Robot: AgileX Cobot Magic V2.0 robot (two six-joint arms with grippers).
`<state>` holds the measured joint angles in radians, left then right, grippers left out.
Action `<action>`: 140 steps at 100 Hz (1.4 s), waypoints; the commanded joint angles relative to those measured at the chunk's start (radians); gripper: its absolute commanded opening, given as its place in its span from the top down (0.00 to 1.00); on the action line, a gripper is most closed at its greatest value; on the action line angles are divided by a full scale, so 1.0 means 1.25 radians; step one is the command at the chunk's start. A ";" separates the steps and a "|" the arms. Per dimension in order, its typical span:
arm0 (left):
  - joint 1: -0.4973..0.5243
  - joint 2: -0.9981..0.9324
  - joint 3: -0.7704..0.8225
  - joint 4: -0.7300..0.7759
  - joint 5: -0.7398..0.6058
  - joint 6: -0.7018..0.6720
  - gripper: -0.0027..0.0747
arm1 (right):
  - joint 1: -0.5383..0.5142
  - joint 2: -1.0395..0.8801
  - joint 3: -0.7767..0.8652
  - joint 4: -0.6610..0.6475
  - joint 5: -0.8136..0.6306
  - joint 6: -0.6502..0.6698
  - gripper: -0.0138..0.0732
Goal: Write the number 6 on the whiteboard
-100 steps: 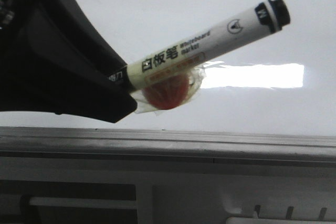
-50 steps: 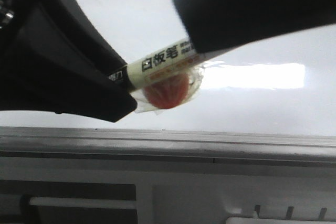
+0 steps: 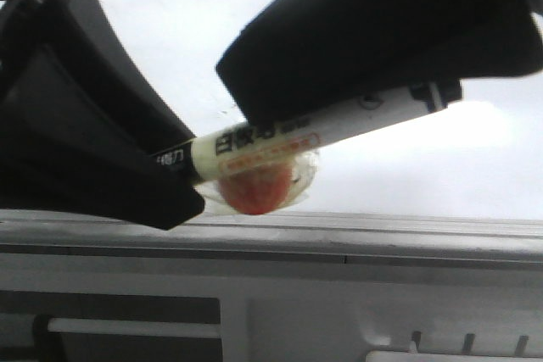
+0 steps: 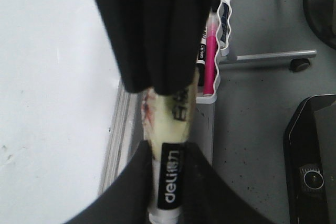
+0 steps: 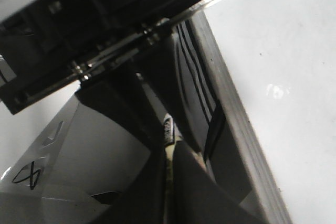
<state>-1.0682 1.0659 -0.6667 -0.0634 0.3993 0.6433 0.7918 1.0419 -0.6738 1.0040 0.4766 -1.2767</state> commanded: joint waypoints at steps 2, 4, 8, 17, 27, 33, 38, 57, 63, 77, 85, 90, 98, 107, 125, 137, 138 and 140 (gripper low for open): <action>-0.004 -0.016 -0.028 -0.011 -0.090 -0.014 0.99 | 0.003 -0.005 -0.025 0.029 0.034 -0.009 0.92; -0.004 -0.016 -0.028 -0.011 -0.090 -0.014 0.99 | 0.003 -0.005 -0.025 0.029 0.036 -0.009 0.92; -0.004 -0.016 -0.028 -0.011 -0.090 -0.014 0.99 | 0.003 -0.005 -0.025 0.029 0.038 -0.009 0.92; -0.004 -0.016 -0.028 -0.011 -0.090 -0.014 0.99 | 0.003 -0.005 -0.025 0.029 0.038 -0.009 0.92; -0.004 -0.016 -0.028 -0.011 -0.090 -0.014 0.99 | 0.003 -0.005 -0.025 0.029 0.038 -0.009 0.92; -0.004 -0.016 -0.028 -0.011 -0.090 -0.014 0.99 | 0.003 -0.005 -0.025 0.029 0.038 -0.009 0.92; -0.004 -0.016 -0.028 -0.011 -0.090 -0.014 0.99 | 0.003 -0.005 -0.025 0.029 0.036 -0.009 0.88; -0.004 -0.016 -0.028 -0.011 -0.090 -0.014 0.99 | 0.003 -0.005 -0.025 0.029 0.009 -0.009 0.44; -0.004 -0.016 -0.028 -0.011 -0.090 -0.014 0.99 | 0.003 -0.005 -0.025 0.029 -0.004 -0.009 0.33; -0.004 -0.016 -0.028 -0.011 -0.090 -0.014 0.99 | 0.003 -0.003 -0.020 0.029 -0.011 -0.009 0.30; -0.004 -0.016 -0.028 -0.011 -0.090 -0.014 0.99 | 0.003 -0.003 -0.013 0.029 -0.016 -0.009 0.32; -0.004 -0.016 -0.028 -0.011 -0.090 -0.014 0.99 | 0.003 -0.003 -0.007 0.029 -0.022 -0.009 0.34; -0.004 -0.016 -0.028 -0.011 -0.090 -0.014 0.99 | 0.003 -0.003 0.000 0.029 -0.025 -0.007 0.37; -0.004 -0.016 -0.028 -0.011 -0.090 -0.014 0.99 | 0.003 -0.003 0.007 0.029 -0.027 -0.007 0.44; -0.004 -0.016 -0.028 -0.011 -0.090 -0.014 0.99 | 0.003 -0.003 0.008 0.029 -0.027 -0.007 0.77; -0.004 -0.016 -0.028 -0.011 -0.090 -0.014 0.99 | 0.003 -0.003 0.008 0.029 -0.020 -0.007 0.92; -0.004 -0.016 -0.028 -0.011 -0.090 -0.014 0.99 | 0.003 -0.003 0.008 0.029 -0.020 -0.007 0.92; -0.004 -0.016 -0.028 -0.011 -0.090 -0.014 0.99 | 0.003 -0.003 0.008 0.029 -0.020 -0.007 0.92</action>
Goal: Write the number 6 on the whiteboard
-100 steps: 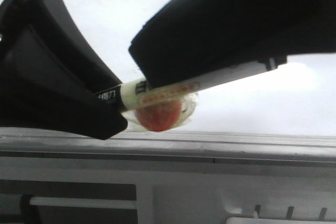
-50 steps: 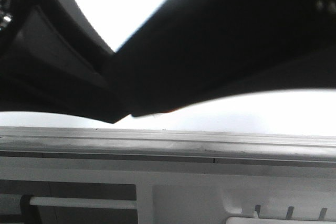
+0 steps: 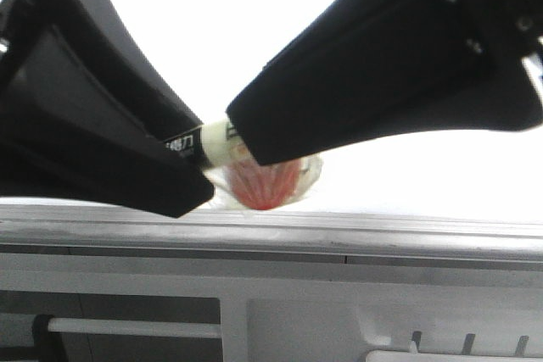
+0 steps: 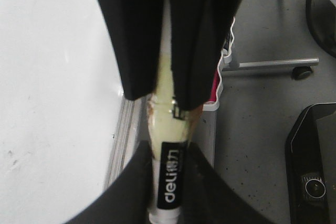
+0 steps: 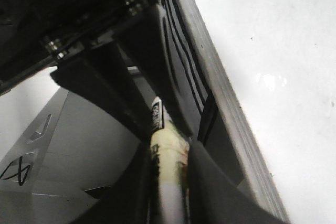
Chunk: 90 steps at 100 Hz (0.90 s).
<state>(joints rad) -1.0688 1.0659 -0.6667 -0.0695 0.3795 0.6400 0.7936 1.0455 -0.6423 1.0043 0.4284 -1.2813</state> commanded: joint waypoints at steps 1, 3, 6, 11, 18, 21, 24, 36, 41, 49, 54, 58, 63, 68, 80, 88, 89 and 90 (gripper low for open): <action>-0.004 -0.016 -0.028 -0.006 -0.075 -0.012 0.99 | 0.002 -0.006 -0.017 0.029 0.018 -0.004 0.92; -0.004 -0.016 -0.028 -0.006 -0.075 -0.012 0.99 | 0.002 -0.006 -0.017 0.029 0.020 -0.004 0.92; -0.004 -0.016 -0.028 -0.006 -0.075 -0.012 0.99 | 0.002 -0.006 -0.017 0.029 0.021 -0.004 0.92; -0.004 -0.016 -0.028 -0.006 -0.075 -0.012 0.99 | 0.002 -0.006 -0.017 0.029 0.024 -0.004 0.92; -0.004 -0.016 -0.028 -0.006 -0.075 -0.012 0.99 | 0.002 -0.006 -0.017 0.029 0.025 -0.004 0.92; -0.004 -0.016 -0.028 -0.006 -0.075 -0.012 0.99 | 0.002 -0.006 -0.017 0.030 0.025 -0.004 0.92; -0.004 -0.016 -0.028 -0.006 -0.075 -0.012 0.99 | 0.002 -0.006 -0.017 0.030 0.025 -0.004 0.92; -0.004 -0.016 -0.028 -0.006 -0.076 -0.012 0.99 | 0.002 -0.006 -0.017 0.030 0.025 -0.004 0.92; -0.004 -0.016 -0.028 -0.006 -0.078 -0.012 0.99 | 0.002 -0.007 -0.017 0.030 0.025 -0.004 0.92; -0.004 -0.016 -0.028 -0.008 -0.081 -0.012 0.89 | 0.002 -0.007 -0.017 0.031 0.025 -0.004 0.92; -0.004 -0.018 -0.033 -0.029 -0.083 -0.012 0.75 | 0.002 -0.007 -0.017 0.031 0.024 -0.004 0.92; -0.004 -0.018 -0.037 -0.048 -0.088 -0.012 0.63 | 0.002 -0.009 -0.017 0.032 0.024 -0.004 0.92; -0.004 -0.021 -0.042 -0.070 -0.100 -0.012 0.42 | 0.002 -0.010 -0.017 0.032 0.024 -0.004 0.92; -0.004 -0.028 -0.044 -0.078 -0.108 -0.012 0.27 | 0.002 -0.016 -0.017 0.032 0.019 -0.004 0.92; -0.002 -0.066 -0.052 -0.131 -0.115 -0.023 0.19 | 0.002 -0.038 -0.017 0.032 -0.003 -0.002 0.92; -0.001 -0.115 -0.052 -0.183 -0.124 -0.048 0.25 | 0.002 -0.068 -0.017 0.032 -0.033 0.018 0.92; -0.001 -0.126 -0.052 -0.185 -0.124 -0.051 0.27 | 0.002 -0.071 -0.017 0.030 -0.036 0.024 0.92; -0.001 -0.131 -0.052 -0.189 -0.124 -0.057 0.28 | 0.000 -0.077 -0.017 0.027 -0.038 0.028 0.92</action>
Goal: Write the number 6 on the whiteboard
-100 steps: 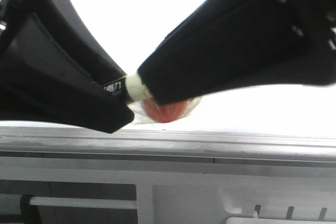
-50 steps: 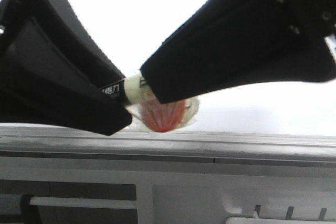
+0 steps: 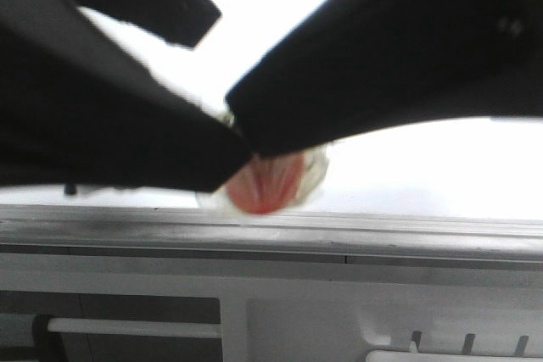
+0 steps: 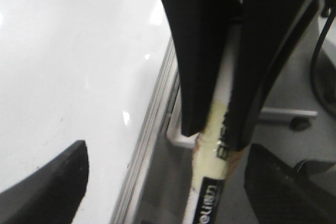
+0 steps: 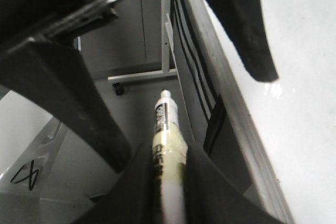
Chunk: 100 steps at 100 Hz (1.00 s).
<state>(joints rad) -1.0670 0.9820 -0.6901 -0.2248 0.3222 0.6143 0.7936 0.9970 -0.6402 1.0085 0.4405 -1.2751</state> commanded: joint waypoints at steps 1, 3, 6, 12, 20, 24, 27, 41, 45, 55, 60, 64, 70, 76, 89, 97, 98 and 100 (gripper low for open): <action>-0.002 -0.075 -0.033 -0.065 -0.078 -0.040 0.29 | 0.000 -0.041 -0.018 0.021 -0.053 0.030 0.92; -0.002 -0.086 -0.033 -0.069 -0.078 -0.049 0.30 | -0.002 -0.052 -0.018 0.014 -0.060 0.039 0.92; -0.002 -0.116 -0.033 -0.068 -0.080 -0.065 0.34 | -0.006 -0.066 -0.018 -0.003 -0.063 0.051 0.91; 0.009 -0.168 -0.031 -0.069 -0.080 -0.104 0.39 | -0.022 -0.098 -0.018 -0.046 -0.063 0.094 0.91; 0.047 -0.249 -0.023 -0.070 -0.082 -0.145 0.44 | -0.051 -0.128 -0.018 -0.137 -0.054 0.192 0.91; 0.068 -0.280 -0.017 -0.070 -0.082 -0.164 0.46 | -0.069 -0.145 -0.018 -0.198 -0.037 0.232 0.91; 0.092 -0.310 -0.010 -0.070 -0.083 -0.181 0.48 | -0.081 -0.155 -0.020 -0.243 -0.020 0.273 0.91; 0.197 -0.410 0.026 -0.070 -0.079 -0.251 0.59 | -0.128 -0.190 -0.082 -0.488 0.168 0.439 0.91; 0.225 -0.431 0.036 -0.072 -0.070 -0.254 0.63 | -0.133 -0.197 -0.114 -0.551 0.231 0.477 0.91; 0.282 -0.465 0.069 -0.100 -0.064 -0.256 0.72 | -0.134 -0.202 -0.234 -0.642 0.326 0.590 0.90; 0.304 -0.473 0.085 -0.126 -0.064 -0.256 0.77 | -0.134 -0.202 -0.285 -0.646 0.332 0.642 0.90; 0.320 -0.472 0.097 -0.149 -0.064 -0.256 0.81 | -0.134 -0.201 -0.314 -0.646 0.324 0.681 0.90; 0.337 -0.471 0.113 -0.176 -0.066 -0.256 0.87 | -0.134 -0.197 -0.340 -0.636 0.306 0.722 0.90; 0.344 -0.467 0.130 -0.191 -0.073 -0.256 0.93 | -0.132 -0.194 -0.334 -0.630 0.283 0.728 0.90; 0.345 -0.467 0.151 -0.200 -0.094 -0.256 0.99 | -0.132 -0.179 -0.270 -0.623 0.254 0.726 0.90; 0.345 -0.467 0.153 -0.200 -0.096 -0.256 0.99 | -0.132 -0.178 -0.208 -0.623 0.201 0.726 0.90; 0.345 -0.467 0.153 -0.200 -0.096 -0.256 0.99 | -0.132 -0.178 -0.203 -0.623 0.194 0.726 0.90; 0.345 -0.467 0.153 -0.200 -0.096 -0.256 0.99 | -0.132 -0.178 -0.188 -0.623 0.172 0.726 0.90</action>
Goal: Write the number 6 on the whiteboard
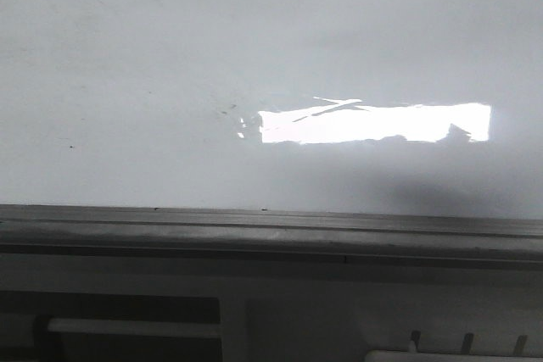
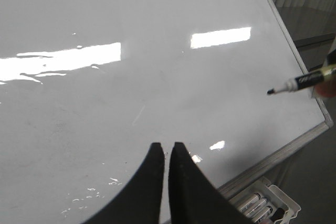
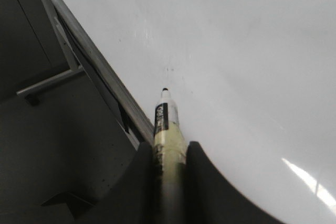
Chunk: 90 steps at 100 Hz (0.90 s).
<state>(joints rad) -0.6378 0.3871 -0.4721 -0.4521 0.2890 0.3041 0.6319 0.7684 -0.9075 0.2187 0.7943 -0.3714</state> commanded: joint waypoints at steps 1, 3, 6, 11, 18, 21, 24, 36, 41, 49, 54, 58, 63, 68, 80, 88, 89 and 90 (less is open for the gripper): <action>0.002 0.009 -0.022 -0.018 -0.070 -0.008 0.99 | -0.003 0.005 0.031 0.009 -0.126 0.003 0.90; 0.002 0.009 -0.022 -0.018 -0.071 -0.008 0.99 | -0.003 0.005 0.045 0.009 -0.142 0.003 0.90; 0.002 0.009 -0.022 -0.018 -0.071 -0.008 0.99 | -0.003 0.005 0.060 0.009 -0.180 0.003 0.90; 0.002 0.009 -0.022 -0.018 -0.071 -0.008 0.99 | -0.003 0.005 0.080 0.009 -0.228 0.005 0.90; 0.002 0.009 -0.022 -0.018 -0.071 -0.008 0.99 | -0.003 0.019 0.084 0.009 -0.274 0.021 0.90; 0.002 0.009 -0.022 -0.018 -0.071 -0.008 0.99 | -0.003 0.027 0.083 0.009 -0.287 0.023 0.90; 0.002 0.009 -0.022 -0.018 -0.071 -0.008 0.99 | -0.003 0.037 0.083 0.009 -0.300 0.023 0.90; 0.002 0.009 -0.022 -0.018 -0.071 -0.008 0.99 | -0.003 0.078 0.083 -0.009 -0.337 0.023 0.90; 0.002 0.009 -0.022 -0.018 -0.071 -0.008 0.99 | -0.003 0.093 0.083 -0.009 -0.345 0.023 0.90; 0.002 0.009 -0.022 -0.018 -0.070 -0.008 0.99 | -0.003 0.106 0.083 -0.009 -0.357 0.023 0.90; 0.002 0.009 -0.022 -0.018 -0.068 -0.008 0.99 | -0.003 0.111 0.083 -0.011 -0.359 0.023 0.90; 0.002 0.009 -0.022 -0.018 -0.068 -0.008 0.99 | -0.005 0.112 0.083 -0.017 -0.360 0.023 0.90; 0.002 0.009 -0.022 -0.018 -0.068 -0.008 0.99 | -0.016 0.112 0.083 -0.019 -0.360 0.023 0.90; 0.002 0.009 -0.022 -0.018 -0.068 -0.008 0.99 | -0.033 0.112 0.083 -0.019 -0.357 0.027 0.89; 0.002 0.009 -0.022 -0.018 -0.068 -0.008 0.99 | -0.081 0.112 0.072 -0.019 -0.340 0.067 0.89; 0.002 0.009 -0.022 -0.018 -0.068 -0.008 0.99 | -0.087 0.112 0.065 -0.019 -0.334 0.069 0.89; 0.002 0.009 -0.022 -0.018 -0.068 -0.008 0.99 | -0.087 0.112 0.063 -0.019 -0.334 0.069 0.89; 0.002 0.009 -0.022 -0.018 -0.068 -0.008 0.99 | -0.087 0.112 0.063 -0.019 -0.334 0.069 0.89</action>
<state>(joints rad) -0.6378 0.3871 -0.4716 -0.4558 0.2748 0.3034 0.5342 0.9139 -0.7844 0.1945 0.4389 -0.2968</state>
